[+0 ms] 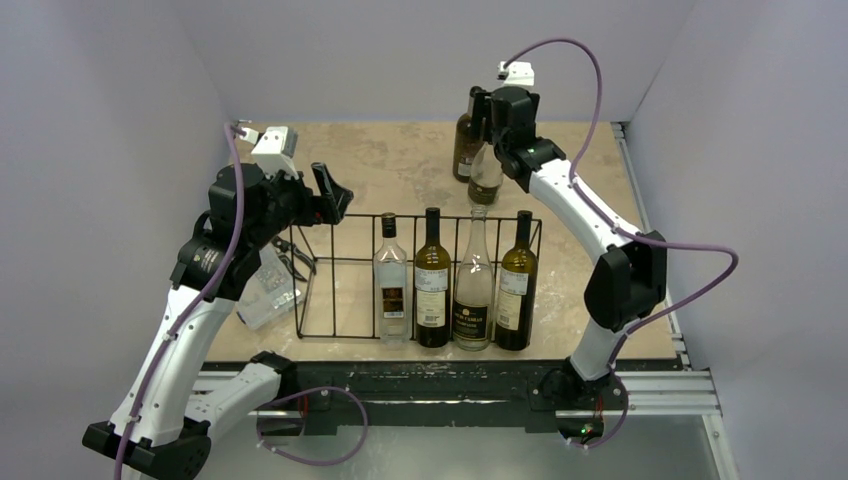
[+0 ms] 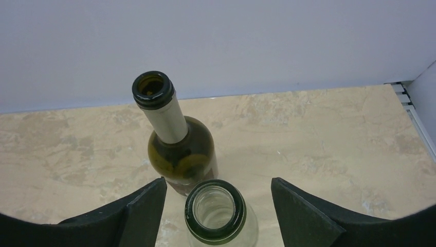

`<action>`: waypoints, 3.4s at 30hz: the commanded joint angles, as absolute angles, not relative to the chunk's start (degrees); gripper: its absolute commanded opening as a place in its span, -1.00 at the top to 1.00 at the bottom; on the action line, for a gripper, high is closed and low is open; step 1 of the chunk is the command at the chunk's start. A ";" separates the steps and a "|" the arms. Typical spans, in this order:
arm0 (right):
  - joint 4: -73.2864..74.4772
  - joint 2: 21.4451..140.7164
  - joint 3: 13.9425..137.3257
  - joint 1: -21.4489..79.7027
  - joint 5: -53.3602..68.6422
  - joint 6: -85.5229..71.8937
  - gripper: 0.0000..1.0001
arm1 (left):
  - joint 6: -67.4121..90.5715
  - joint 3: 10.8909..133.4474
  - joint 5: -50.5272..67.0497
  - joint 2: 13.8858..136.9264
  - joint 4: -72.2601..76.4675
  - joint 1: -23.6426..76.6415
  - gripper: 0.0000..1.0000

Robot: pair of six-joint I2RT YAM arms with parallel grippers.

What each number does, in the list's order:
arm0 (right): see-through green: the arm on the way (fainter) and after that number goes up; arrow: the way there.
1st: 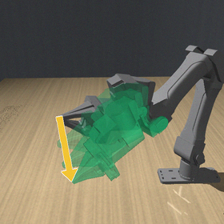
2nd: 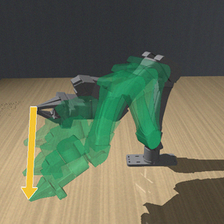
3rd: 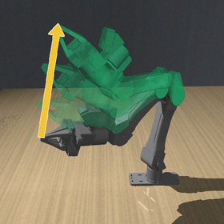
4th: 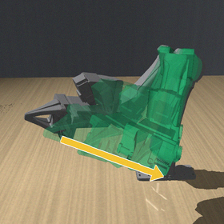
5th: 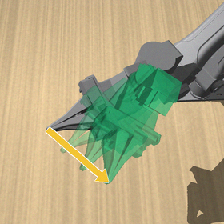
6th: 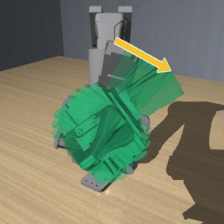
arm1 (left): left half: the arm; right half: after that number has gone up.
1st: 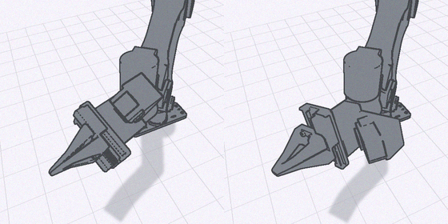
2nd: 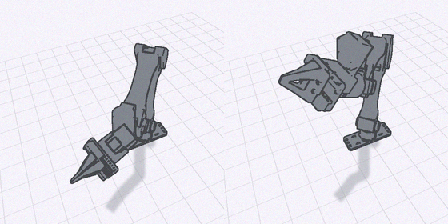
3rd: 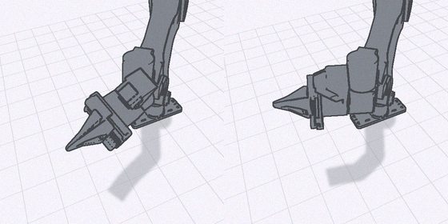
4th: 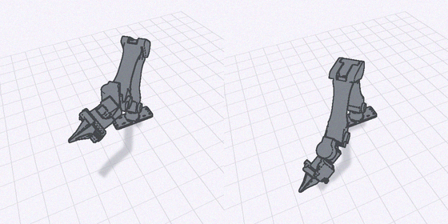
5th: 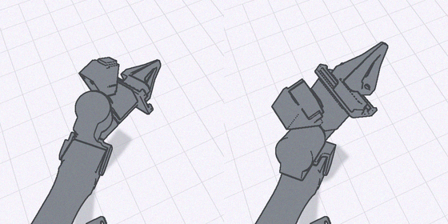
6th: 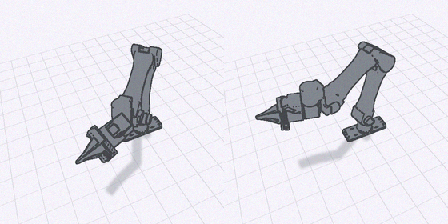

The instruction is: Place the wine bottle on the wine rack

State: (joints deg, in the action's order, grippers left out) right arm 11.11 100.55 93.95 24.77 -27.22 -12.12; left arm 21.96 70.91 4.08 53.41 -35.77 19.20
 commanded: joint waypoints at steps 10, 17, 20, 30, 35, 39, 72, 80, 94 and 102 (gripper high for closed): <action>8.42 103.12 95.27 24.46 -29.05 -10.50 -0.36 | 21.67 72.33 3.62 53.18 -35.23 19.42 -0.75; 6.62 102.09 93.07 24.36 -27.87 -11.59 -0.11 | 21.45 72.47 3.08 53.36 -35.44 19.42 -0.75; 6.64 101.66 92.85 24.41 -27.86 -11.36 0.05 | 21.53 72.33 3.15 53.31 -35.27 19.42 -0.75; 6.67 97.38 91.27 24.36 -27.16 -11.42 0.87 | 21.62 72.41 3.34 53.02 -35.28 19.42 -0.75; 5.32 92.38 88.37 24.36 -27.21 -11.98 1.00 | 21.75 72.42 3.50 52.91 -35.25 19.42 -0.75; 3.63 87.86 86.71 24.35 -26.40 -12.73 1.00 | 21.80 72.25 3.60 52.74 -35.18 19.42 -0.75; -8.28 68.45 84.75 24.52 17.35 -27.61 1.00 | 21.81 72.20 3.52 52.21 -35.10 19.42 -0.75; -13.92 72.24 84.63 26.77 24.95 -36.18 1.00 | 21.71 72.41 3.08 52.02 -35.27 19.42 -0.75; -12.16 77.24 93.82 34.40 26.45 -35.86 1.00 | 21.55 72.29 2.62 51.28 -35.28 19.42 -0.75; -15.17 79.47 93.16 37.89 30.13 -39.48 1.00 | 20.92 72.57 1.46 52.07 -35.75 19.42 -0.75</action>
State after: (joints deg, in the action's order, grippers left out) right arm -3.31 80.95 88.97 36.62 28.60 -33.82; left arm 21.89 70.91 2.55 51.90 -35.79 19.20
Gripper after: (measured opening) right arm 0.401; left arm 0.875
